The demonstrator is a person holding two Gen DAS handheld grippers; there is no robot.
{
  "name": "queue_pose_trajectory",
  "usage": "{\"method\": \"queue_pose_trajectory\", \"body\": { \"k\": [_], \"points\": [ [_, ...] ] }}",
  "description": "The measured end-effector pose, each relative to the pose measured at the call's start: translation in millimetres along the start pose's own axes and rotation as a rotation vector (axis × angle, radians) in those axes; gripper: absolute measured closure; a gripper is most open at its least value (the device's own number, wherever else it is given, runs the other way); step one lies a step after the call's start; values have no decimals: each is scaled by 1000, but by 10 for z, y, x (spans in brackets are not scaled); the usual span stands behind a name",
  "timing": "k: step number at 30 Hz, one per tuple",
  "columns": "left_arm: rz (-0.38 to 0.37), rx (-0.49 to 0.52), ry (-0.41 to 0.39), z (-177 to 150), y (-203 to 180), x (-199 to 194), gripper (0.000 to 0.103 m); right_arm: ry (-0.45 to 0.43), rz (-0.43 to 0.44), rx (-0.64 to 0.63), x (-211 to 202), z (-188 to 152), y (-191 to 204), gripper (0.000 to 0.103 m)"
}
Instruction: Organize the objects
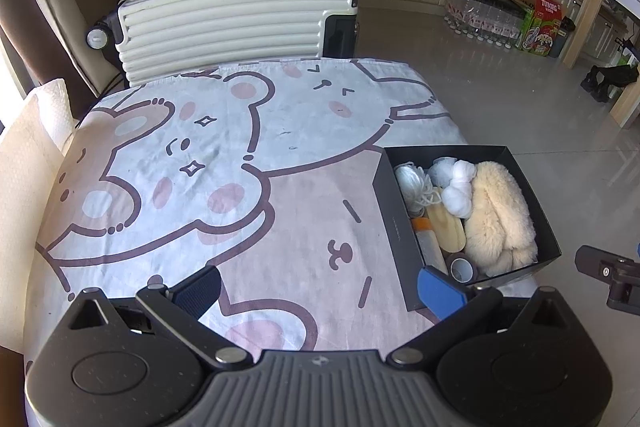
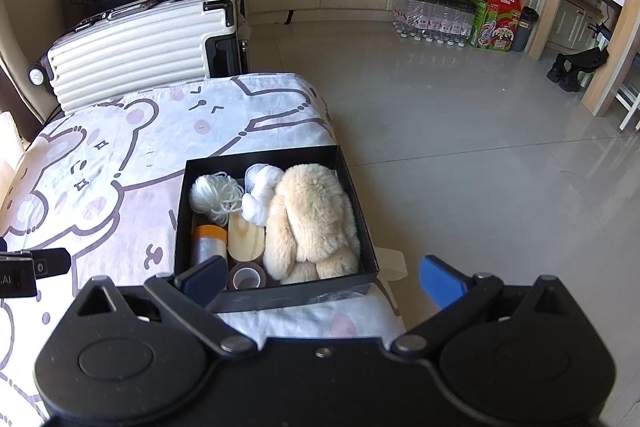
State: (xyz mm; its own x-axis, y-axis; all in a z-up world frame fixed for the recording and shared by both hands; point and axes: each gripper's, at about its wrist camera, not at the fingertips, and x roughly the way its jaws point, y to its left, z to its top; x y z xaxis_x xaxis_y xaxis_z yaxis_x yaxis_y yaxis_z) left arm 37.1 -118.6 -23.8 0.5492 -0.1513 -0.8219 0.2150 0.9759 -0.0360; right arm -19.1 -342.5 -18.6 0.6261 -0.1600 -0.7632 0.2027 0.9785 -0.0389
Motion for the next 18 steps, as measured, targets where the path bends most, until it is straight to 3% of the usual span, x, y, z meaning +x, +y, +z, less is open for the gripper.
{"method": "queue_pose_trajectory", "body": {
  "k": [18],
  "points": [
    [6, 6, 3, -2, -6, 5, 0, 2, 1, 0, 14, -8, -13, 0]
  ]
}}
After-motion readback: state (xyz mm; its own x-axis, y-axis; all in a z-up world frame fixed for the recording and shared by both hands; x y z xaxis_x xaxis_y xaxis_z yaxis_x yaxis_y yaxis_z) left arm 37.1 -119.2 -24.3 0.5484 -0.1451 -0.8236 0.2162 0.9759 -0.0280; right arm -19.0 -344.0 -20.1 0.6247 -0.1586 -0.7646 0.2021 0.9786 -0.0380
